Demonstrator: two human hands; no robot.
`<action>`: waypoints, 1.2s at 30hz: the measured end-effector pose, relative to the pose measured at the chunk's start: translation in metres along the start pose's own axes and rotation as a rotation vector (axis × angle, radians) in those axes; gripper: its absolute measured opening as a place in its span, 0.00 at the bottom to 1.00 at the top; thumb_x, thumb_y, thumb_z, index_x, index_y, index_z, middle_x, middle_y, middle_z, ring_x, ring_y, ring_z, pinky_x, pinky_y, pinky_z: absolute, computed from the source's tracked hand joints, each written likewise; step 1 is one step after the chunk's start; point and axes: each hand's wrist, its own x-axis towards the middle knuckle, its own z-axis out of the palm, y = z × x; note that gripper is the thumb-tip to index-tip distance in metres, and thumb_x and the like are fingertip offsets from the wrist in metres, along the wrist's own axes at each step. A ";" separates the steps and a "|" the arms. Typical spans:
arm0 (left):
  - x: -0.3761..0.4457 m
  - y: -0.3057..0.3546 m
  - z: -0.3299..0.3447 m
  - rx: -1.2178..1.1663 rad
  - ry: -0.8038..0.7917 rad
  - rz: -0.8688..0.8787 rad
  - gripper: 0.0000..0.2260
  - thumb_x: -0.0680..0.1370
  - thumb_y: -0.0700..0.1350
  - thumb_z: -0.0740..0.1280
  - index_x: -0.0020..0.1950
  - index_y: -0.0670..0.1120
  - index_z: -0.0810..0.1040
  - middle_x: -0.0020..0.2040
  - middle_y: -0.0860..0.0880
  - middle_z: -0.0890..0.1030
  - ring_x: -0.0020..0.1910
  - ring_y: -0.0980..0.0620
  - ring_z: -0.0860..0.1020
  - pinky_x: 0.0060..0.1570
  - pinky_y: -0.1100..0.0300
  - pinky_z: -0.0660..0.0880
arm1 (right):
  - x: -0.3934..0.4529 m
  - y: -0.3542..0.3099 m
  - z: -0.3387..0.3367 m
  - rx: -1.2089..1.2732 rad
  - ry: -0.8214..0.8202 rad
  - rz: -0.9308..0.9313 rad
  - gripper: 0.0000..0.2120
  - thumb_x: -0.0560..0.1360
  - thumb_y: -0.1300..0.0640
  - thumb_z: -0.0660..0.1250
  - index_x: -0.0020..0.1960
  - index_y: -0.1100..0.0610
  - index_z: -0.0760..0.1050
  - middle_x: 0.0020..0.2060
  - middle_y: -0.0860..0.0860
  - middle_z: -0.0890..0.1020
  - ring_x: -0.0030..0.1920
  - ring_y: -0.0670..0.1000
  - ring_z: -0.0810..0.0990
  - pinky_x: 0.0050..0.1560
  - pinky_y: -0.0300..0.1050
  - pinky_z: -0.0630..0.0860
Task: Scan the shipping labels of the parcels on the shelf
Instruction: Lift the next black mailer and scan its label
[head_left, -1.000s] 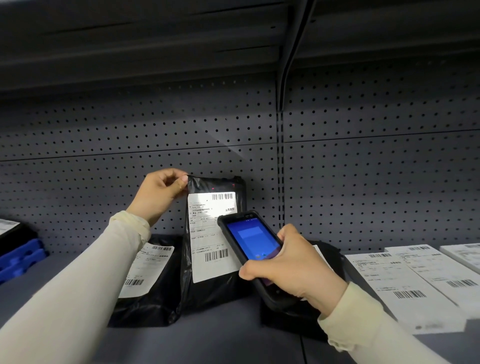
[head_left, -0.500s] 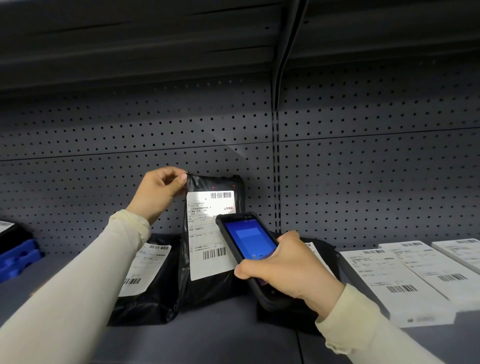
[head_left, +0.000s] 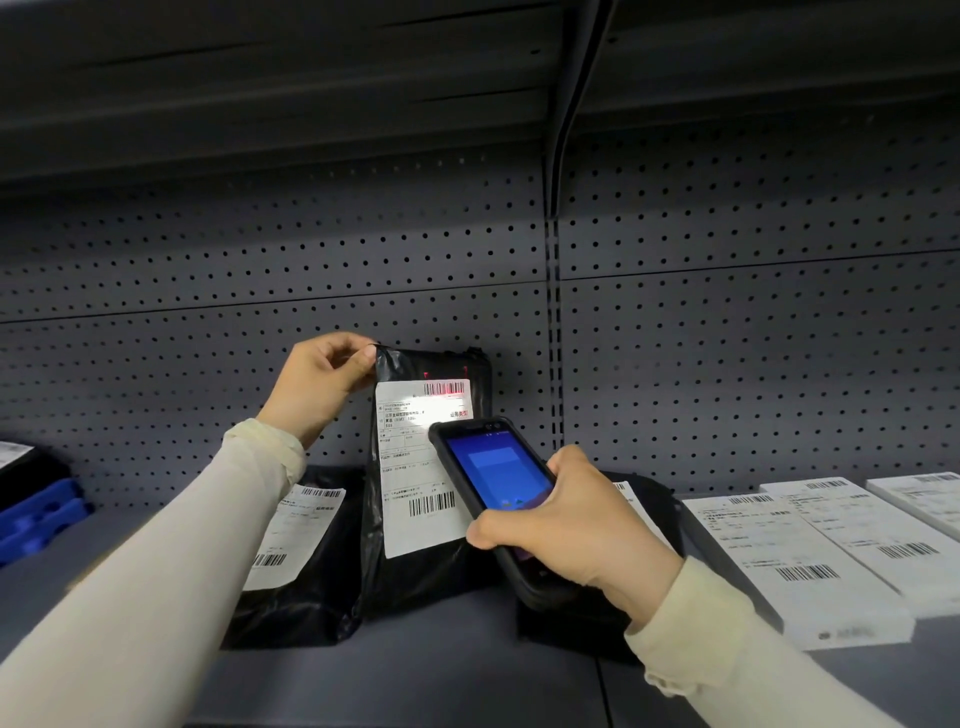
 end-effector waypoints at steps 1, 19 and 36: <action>0.001 -0.001 0.000 -0.003 0.002 0.000 0.07 0.78 0.37 0.63 0.43 0.45 0.78 0.41 0.45 0.80 0.43 0.50 0.78 0.51 0.59 0.77 | 0.000 0.000 0.000 0.005 0.010 -0.006 0.32 0.61 0.48 0.78 0.55 0.52 0.62 0.36 0.46 0.77 0.36 0.45 0.75 0.37 0.40 0.74; 0.000 -0.001 0.002 -0.013 0.010 0.006 0.09 0.79 0.36 0.62 0.42 0.46 0.78 0.40 0.46 0.80 0.40 0.52 0.77 0.52 0.58 0.76 | 0.001 0.000 0.002 0.041 0.017 -0.002 0.29 0.61 0.49 0.78 0.52 0.53 0.63 0.34 0.47 0.78 0.31 0.44 0.74 0.29 0.36 0.70; -0.001 0.002 0.002 0.008 0.003 0.015 0.09 0.79 0.36 0.63 0.42 0.45 0.78 0.41 0.45 0.80 0.42 0.50 0.77 0.52 0.58 0.76 | -0.005 0.000 0.001 0.011 0.026 -0.016 0.32 0.60 0.47 0.78 0.54 0.51 0.61 0.34 0.47 0.79 0.34 0.46 0.76 0.38 0.42 0.75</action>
